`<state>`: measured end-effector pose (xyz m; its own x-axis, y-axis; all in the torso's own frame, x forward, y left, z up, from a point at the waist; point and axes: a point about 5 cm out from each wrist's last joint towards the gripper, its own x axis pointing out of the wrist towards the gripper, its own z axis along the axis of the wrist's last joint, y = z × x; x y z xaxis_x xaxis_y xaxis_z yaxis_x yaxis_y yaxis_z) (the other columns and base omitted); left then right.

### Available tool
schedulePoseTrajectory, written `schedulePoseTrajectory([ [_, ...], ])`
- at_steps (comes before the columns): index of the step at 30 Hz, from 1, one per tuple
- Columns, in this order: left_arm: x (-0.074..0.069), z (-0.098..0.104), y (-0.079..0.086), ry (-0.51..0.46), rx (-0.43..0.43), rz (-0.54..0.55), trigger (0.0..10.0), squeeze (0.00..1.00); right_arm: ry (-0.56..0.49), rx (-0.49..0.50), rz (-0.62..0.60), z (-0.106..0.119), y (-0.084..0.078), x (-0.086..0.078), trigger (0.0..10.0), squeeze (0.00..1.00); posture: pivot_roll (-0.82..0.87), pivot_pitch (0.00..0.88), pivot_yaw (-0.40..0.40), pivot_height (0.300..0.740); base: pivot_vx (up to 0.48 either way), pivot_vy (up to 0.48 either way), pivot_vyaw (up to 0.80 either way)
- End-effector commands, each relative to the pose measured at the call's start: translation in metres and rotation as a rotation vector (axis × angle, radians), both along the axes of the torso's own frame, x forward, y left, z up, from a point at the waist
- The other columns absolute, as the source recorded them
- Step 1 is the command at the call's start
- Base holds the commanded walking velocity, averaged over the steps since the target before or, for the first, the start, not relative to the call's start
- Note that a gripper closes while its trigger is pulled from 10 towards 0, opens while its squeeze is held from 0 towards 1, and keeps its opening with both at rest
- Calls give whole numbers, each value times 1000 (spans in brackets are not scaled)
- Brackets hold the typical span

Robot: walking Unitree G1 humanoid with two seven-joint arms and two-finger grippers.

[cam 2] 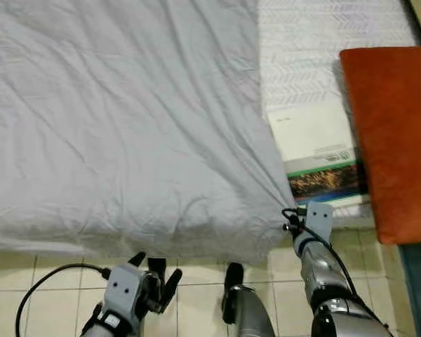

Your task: Clean up the room

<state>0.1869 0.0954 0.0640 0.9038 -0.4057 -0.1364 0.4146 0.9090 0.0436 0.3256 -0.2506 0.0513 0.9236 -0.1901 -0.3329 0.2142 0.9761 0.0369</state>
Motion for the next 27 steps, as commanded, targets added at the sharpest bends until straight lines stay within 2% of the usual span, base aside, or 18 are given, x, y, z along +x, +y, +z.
schedulePoseTrajectory([
  [1, -13, -9, -2, 56, 16, -21, 10000, 0, 70, -1, 5, -19, -1, -16, 10000, 1000, 130, 626, -65, 740, 0, 0, 0],
  [3, -15, -13, -2, 65, 21, -21, 10000, 0, 80, -2, 8, -24, 0, -20, 10000, 1000, 119, 607, -76, 740, 0, 0, 0],
  [4, -18, -19, 1, 78, 35, -15, 10000, 0, 102, -3, 19, -35, 1, -31, 10000, 1000, 98, 508, -101, 740, 0, 0, 0],
  [5, -18, -19, 1, 78, 35, -15, 10000, 0, 102, -3, 19, -35, 1, -31, 10000, 1000, 98, 508, -101, 740, 0, 0, 0],
  [7, -18, -25, 4, 86, 65, -2, 10000, 0, 114, -6, 34, -49, 4, -47, 10000, 1000, 86, 427, -113, 740, 0, 0, 0],
  [9, -18, -25, 4, 86, 65, -2, 10000, 0, 114, -6, 34, -49, 4, -47, 10000, 1000, 86, 427, -113, 740, 0, 0, 0],
  [11, 0, -19, 15, 40, 91, 48, 10000, 0, 11, -44, 72, -42, 9, -51, 10000, 1000, 46, 276, -133, 740, 0, 0, 0],
  [12, 8, -16, 21, 21, 96, 71, 10000, 0, -34, -60, 87, -37, 12, -52, 10000, 1000, 46, 276, -133, 740, 0, 0, 0],
  [13, 21, -12, 29, -8, 107, 108, 10000, 0, -89, -74, 113, -30, 17, -51, 10000, 1000, 51, 167, -138, 740, 0, 0, 0],
  [14, 28, -10, 35, -24, 114, 131, 10000, 0, -118, -81, 129, -26, 20, -50, 10000, 1000, 51, 167, -138, 740, 0, 0, 0],
  [15, 28, -10, 35, -24, 114, 131, 10000, 0, -118, -81, 129, -26, 20, -50, 10000, 1000, 51, 167, -138, 740, 0, 0, 0],
  [17, 48, 6, 57, -91, 116, 221, 10000, 0, -235, -88, 153, -9, 29, -52, 10000, 1000, 67, 58, -130, 740, 0, 0, 0],
  [18, 48, 6, 57, -91, 116, 221, 10000, 0, -235, -88, 153, -9, 29, -52, 10000, 1000, 67, 58, -130, 740, 0, 0, 0],
  [20, 61, 18, 71, -157, 136, 278, 10000, 0, -300, -84, 147, 1, 33, -53, 10000, 1000, 70, 26, -125, 740, 0, 0, 0],
  [22, 69, 21, 77, -182, 155, 306, 10000, 0, -306, -75, 131, 2, 33, -51, 10000, 1000, 69, 0, -113, 740, 0, 0, 0],
  [23, 68, 23, 79, -191, 153, 319, 10000, 0, -324, -87, 119, 5, 32, -52, 10000, 702, 63, 0, -107, 740, 0, 0, 0],
  [26, 68, 23, 80, -196, 150, 327, 10000, 0, -334, -96, 112, 8, 32, -54, 10000, 702, 57, 0, -104, 740, 0, 0, 0],
  [27, 63, 24, 81, -205, 146, 334, 10000, 0, -362, -115, 101, 14, 31, -60, 10000, 0, 52, 0, -102, 740, 0, 0, 0],
])
